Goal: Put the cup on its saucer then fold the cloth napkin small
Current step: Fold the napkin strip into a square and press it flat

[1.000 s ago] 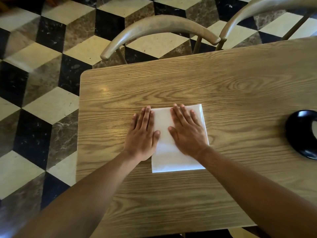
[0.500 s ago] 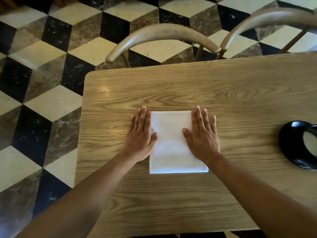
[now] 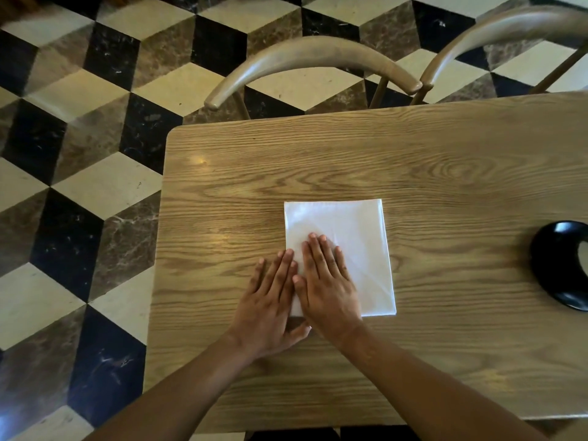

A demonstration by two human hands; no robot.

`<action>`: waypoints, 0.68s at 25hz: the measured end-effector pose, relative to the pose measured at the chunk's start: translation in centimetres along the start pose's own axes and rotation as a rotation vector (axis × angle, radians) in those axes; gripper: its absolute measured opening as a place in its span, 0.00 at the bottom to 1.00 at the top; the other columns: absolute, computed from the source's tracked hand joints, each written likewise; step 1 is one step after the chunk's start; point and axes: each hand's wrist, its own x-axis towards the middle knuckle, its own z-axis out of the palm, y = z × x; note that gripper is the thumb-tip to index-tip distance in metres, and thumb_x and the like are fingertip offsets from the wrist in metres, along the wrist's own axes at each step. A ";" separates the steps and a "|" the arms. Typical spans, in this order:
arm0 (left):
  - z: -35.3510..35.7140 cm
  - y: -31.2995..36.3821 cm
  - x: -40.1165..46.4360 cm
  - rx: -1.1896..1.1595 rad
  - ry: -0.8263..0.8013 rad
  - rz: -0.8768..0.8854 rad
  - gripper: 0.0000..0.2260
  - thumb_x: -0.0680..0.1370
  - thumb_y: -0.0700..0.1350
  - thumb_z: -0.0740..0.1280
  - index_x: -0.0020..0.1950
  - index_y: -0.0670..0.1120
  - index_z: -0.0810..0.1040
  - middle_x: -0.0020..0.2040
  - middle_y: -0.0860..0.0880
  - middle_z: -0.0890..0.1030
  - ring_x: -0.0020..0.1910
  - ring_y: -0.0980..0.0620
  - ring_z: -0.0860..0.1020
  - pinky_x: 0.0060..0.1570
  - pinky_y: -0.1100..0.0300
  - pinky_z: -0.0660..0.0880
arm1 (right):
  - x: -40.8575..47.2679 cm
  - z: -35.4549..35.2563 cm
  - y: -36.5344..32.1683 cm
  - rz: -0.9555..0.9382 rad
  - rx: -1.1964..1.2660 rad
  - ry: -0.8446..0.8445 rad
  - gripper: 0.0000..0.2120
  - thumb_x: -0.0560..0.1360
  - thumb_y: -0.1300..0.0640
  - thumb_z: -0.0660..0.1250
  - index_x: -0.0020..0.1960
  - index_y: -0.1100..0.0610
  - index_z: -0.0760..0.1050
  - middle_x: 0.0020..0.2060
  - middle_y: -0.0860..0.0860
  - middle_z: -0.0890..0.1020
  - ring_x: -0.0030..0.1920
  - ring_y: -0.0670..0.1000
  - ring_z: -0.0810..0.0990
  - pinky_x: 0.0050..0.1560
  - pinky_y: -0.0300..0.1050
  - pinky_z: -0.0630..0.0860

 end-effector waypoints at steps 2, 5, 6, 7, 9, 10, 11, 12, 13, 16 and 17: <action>0.2 0.0 -0.1 0.003 -0.003 -0.009 0.47 0.77 0.71 0.57 0.82 0.35 0.55 0.84 0.36 0.52 0.84 0.39 0.51 0.78 0.35 0.59 | -0.4 0.1 0.7 -0.032 -0.041 0.007 0.31 0.83 0.46 0.53 0.81 0.62 0.57 0.81 0.58 0.58 0.82 0.56 0.52 0.80 0.58 0.55; 0.3 0.1 -0.1 -0.003 0.006 -0.021 0.47 0.78 0.71 0.56 0.82 0.35 0.54 0.84 0.36 0.51 0.84 0.39 0.50 0.78 0.35 0.57 | -1.3 -0.2 3.2 -0.047 -0.073 -0.007 0.34 0.82 0.43 0.53 0.82 0.60 0.54 0.82 0.55 0.55 0.82 0.54 0.51 0.80 0.58 0.55; 0.3 0.1 0.0 -0.005 0.005 -0.027 0.48 0.78 0.71 0.56 0.82 0.35 0.52 0.84 0.37 0.50 0.84 0.40 0.50 0.79 0.35 0.56 | -1.8 -0.5 4.6 -0.027 -0.082 -0.005 0.35 0.82 0.41 0.53 0.82 0.60 0.52 0.82 0.55 0.54 0.83 0.54 0.50 0.80 0.58 0.54; 0.3 0.1 0.0 -0.006 0.002 -0.033 0.48 0.77 0.71 0.57 0.83 0.36 0.51 0.84 0.37 0.49 0.84 0.40 0.49 0.79 0.36 0.56 | -2.4 -0.8 6.1 -0.002 -0.091 -0.001 0.36 0.82 0.40 0.52 0.83 0.60 0.51 0.83 0.55 0.53 0.83 0.53 0.49 0.81 0.57 0.52; 0.5 0.1 -0.1 -0.009 0.004 -0.036 0.49 0.77 0.71 0.58 0.83 0.36 0.50 0.85 0.38 0.48 0.84 0.40 0.48 0.79 0.36 0.55 | -3.4 -1.5 8.7 0.042 -0.104 0.000 0.37 0.82 0.38 0.50 0.83 0.60 0.50 0.83 0.55 0.52 0.83 0.52 0.48 0.81 0.55 0.49; 0.6 0.1 0.0 -0.009 0.007 -0.034 0.49 0.76 0.71 0.58 0.83 0.36 0.50 0.85 0.38 0.48 0.84 0.40 0.48 0.79 0.36 0.55 | -3.7 -1.8 9.5 0.052 -0.107 -0.008 0.37 0.82 0.39 0.50 0.83 0.60 0.50 0.83 0.55 0.52 0.83 0.52 0.48 0.81 0.54 0.48; 0.6 0.1 0.0 -0.009 0.014 -0.033 0.49 0.76 0.71 0.58 0.83 0.36 0.50 0.85 0.38 0.49 0.84 0.40 0.49 0.79 0.36 0.55 | -3.9 -2.1 9.9 0.057 -0.108 -0.024 0.37 0.82 0.39 0.50 0.82 0.61 0.50 0.83 0.56 0.52 0.83 0.53 0.47 0.82 0.54 0.48; 0.6 0.2 0.0 -0.012 0.020 -0.033 0.49 0.76 0.71 0.59 0.83 0.36 0.50 0.84 0.38 0.49 0.84 0.40 0.49 0.79 0.36 0.55 | -4.0 -2.4 9.9 0.063 -0.109 -0.041 0.37 0.82 0.40 0.49 0.82 0.62 0.50 0.83 0.56 0.51 0.83 0.54 0.46 0.82 0.55 0.47; 0.5 0.2 0.0 -0.018 0.026 -0.033 0.50 0.76 0.70 0.60 0.83 0.36 0.51 0.84 0.38 0.50 0.84 0.40 0.49 0.79 0.36 0.55 | -4.0 -2.6 9.3 0.077 -0.114 -0.047 0.36 0.82 0.42 0.49 0.82 0.63 0.50 0.83 0.57 0.51 0.83 0.55 0.45 0.82 0.57 0.47; 0.5 0.2 0.1 -0.008 0.028 -0.022 0.49 0.76 0.70 0.59 0.83 0.36 0.51 0.84 0.37 0.50 0.84 0.39 0.49 0.79 0.35 0.55 | -3.0 -3.0 6.1 0.133 -0.090 -0.005 0.34 0.80 0.49 0.51 0.81 0.67 0.53 0.82 0.61 0.52 0.82 0.59 0.44 0.81 0.60 0.46; 0.5 0.3 0.0 -0.003 0.030 -0.020 0.48 0.77 0.70 0.58 0.82 0.35 0.52 0.84 0.37 0.50 0.84 0.39 0.49 0.79 0.35 0.55 | -2.4 -3.0 4.6 0.128 -0.041 0.015 0.34 0.79 0.50 0.51 0.80 0.67 0.54 0.82 0.61 0.53 0.82 0.60 0.45 0.81 0.60 0.46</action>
